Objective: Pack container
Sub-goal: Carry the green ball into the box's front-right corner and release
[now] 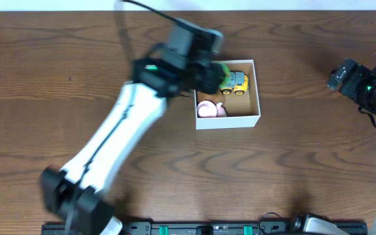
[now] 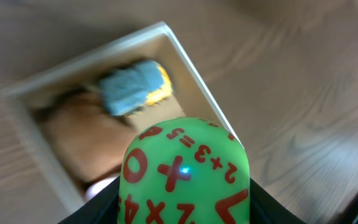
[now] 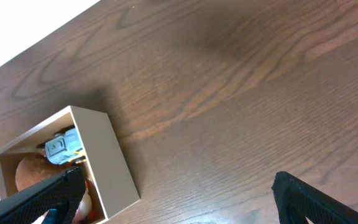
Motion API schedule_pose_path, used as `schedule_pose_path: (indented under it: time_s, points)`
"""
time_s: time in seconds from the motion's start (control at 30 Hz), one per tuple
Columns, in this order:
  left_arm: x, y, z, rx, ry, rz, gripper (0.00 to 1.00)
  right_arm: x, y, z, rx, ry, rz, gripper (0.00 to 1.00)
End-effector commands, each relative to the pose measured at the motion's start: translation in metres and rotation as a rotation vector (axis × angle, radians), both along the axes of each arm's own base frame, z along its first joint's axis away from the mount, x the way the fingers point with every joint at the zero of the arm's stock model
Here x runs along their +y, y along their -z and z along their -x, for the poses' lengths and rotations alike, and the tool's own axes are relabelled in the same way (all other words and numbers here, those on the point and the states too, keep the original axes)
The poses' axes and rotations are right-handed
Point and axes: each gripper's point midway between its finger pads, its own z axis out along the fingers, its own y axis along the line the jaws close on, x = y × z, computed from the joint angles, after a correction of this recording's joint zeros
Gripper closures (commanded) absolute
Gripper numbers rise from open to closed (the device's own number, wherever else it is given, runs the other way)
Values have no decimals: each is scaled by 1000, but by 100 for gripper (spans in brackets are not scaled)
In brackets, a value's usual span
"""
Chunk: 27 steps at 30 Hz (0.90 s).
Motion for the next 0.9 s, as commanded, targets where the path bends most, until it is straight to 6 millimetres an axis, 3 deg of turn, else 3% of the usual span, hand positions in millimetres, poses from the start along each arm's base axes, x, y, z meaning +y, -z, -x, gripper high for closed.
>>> schedule_pose_path:
  time_s: [0.0, 0.17, 0.33, 0.5, 0.6, 0.7, 0.87]
  points:
    - [-37, 59, 7, 91, 63, -49, 52, -1, 0, 0, 0, 13, -12, 1]
    - [-62, 113, 12, 147, 115, -101, 52, -1, 0, 0, 0, 13, -12, 1]
    - [-68, 141, 15, 177, 133, -130, 50, -1, 0, 0, 0, 13, -12, 1]
    - [-72, 152, 22, 199, 147, -148, 32, -1, 0, 0, 0, 13, -12, 1]
    - [-73, 134, 19, 174, 143, -127, 23, -1, 0, 0, 0, 13, -12, 1]
    - [-68, 103, 13, 131, 123, -112, 18, -1, 0, 0, 0, 13, -12, 1]
    - [-35, 44, 0, 22, 28, -137, 12, -1, 0, 0, 0, 13, -12, 1]
